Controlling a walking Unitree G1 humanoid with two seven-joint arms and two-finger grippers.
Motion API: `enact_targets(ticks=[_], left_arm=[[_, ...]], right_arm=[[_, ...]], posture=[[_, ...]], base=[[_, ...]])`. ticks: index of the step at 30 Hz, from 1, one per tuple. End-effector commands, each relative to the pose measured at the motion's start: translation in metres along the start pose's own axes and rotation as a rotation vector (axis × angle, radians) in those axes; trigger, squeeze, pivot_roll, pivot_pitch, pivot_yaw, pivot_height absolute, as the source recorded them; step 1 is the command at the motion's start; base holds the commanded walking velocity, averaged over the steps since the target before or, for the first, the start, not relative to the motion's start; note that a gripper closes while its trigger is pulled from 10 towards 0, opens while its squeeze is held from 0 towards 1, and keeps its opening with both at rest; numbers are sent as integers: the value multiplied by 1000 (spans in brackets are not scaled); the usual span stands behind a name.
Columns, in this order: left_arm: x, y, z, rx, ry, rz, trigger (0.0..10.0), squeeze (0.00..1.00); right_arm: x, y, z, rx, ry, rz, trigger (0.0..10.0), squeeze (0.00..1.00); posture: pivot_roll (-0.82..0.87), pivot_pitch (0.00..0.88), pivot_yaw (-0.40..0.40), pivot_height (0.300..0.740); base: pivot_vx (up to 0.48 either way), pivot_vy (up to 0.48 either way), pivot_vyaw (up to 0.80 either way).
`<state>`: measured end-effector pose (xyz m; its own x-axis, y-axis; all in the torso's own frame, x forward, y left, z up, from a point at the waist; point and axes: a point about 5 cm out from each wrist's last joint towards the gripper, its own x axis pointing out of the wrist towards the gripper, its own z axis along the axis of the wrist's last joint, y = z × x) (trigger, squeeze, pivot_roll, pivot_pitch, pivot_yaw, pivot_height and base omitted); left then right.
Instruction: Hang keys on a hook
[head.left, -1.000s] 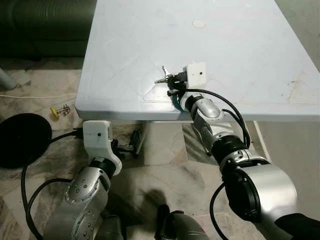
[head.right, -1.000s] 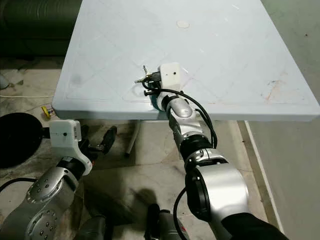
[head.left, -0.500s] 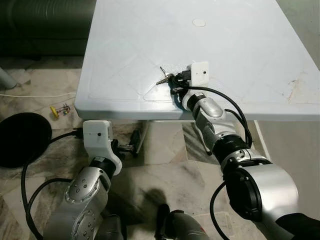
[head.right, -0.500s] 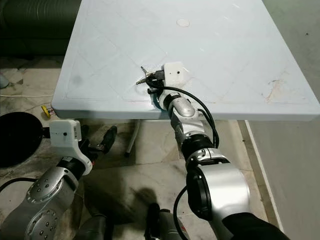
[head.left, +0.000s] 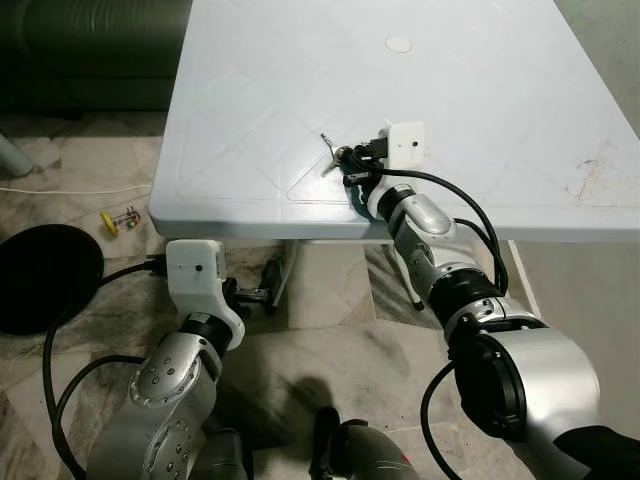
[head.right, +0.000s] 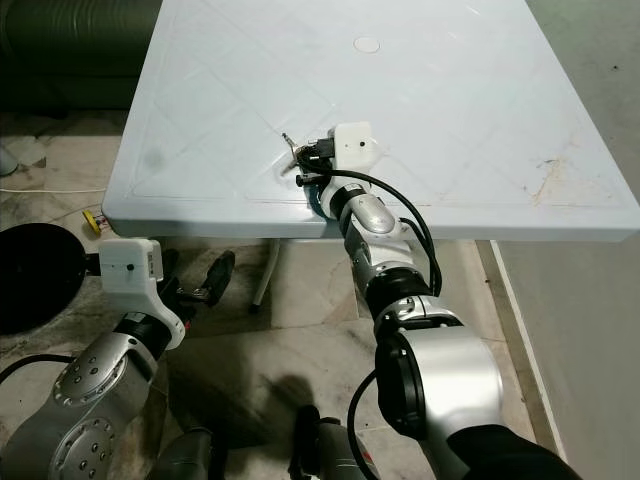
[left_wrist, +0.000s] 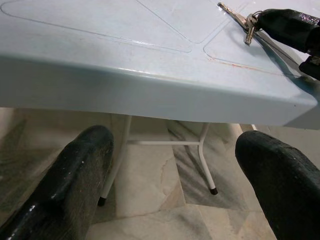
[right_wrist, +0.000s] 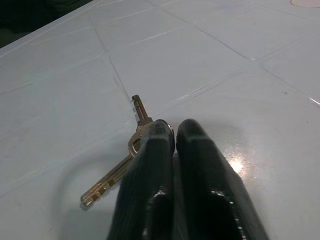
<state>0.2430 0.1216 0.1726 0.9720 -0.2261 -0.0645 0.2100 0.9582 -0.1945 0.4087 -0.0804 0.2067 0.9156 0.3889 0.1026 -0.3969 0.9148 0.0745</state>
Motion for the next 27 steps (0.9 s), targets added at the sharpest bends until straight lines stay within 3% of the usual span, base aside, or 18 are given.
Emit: enact_targets(ticks=[1, 2, 3, 18, 27], left_arm=[[-3, -2, 2, 0, -4, -4, 10000, 0], [-3, -2, 2, -1, -4, -4, 10000, 0], [-3, -2, 2, -1, -4, -5, 10000, 0], [0, 0, 4, 0, -21, 16, 10000, 0], [14, 5, 10, -9, -64, 65, 10000, 0]], right_arm=[[0, -2, 0, 17, 4, 0, 4275, 0], [0, -3, 0, 14, 5, -3, 4078, 0], [0, -3, 0, 18, 5, 0, 0, 0], [1, -10, 12, 63, -49, -27, 0, 0], [2, -29, 51, 181, -210, -118, 0, 0]], posture=[[225, 308, -89, 740], [225, 307, -89, 740], [225, 307, -89, 740], [222, 303, -90, 740], [200, 283, -96, 740]], base=[[0, 0, 0], [0, 0, 0], [0, 0, 0], [0, 0, 0], [0, 0, 0]])
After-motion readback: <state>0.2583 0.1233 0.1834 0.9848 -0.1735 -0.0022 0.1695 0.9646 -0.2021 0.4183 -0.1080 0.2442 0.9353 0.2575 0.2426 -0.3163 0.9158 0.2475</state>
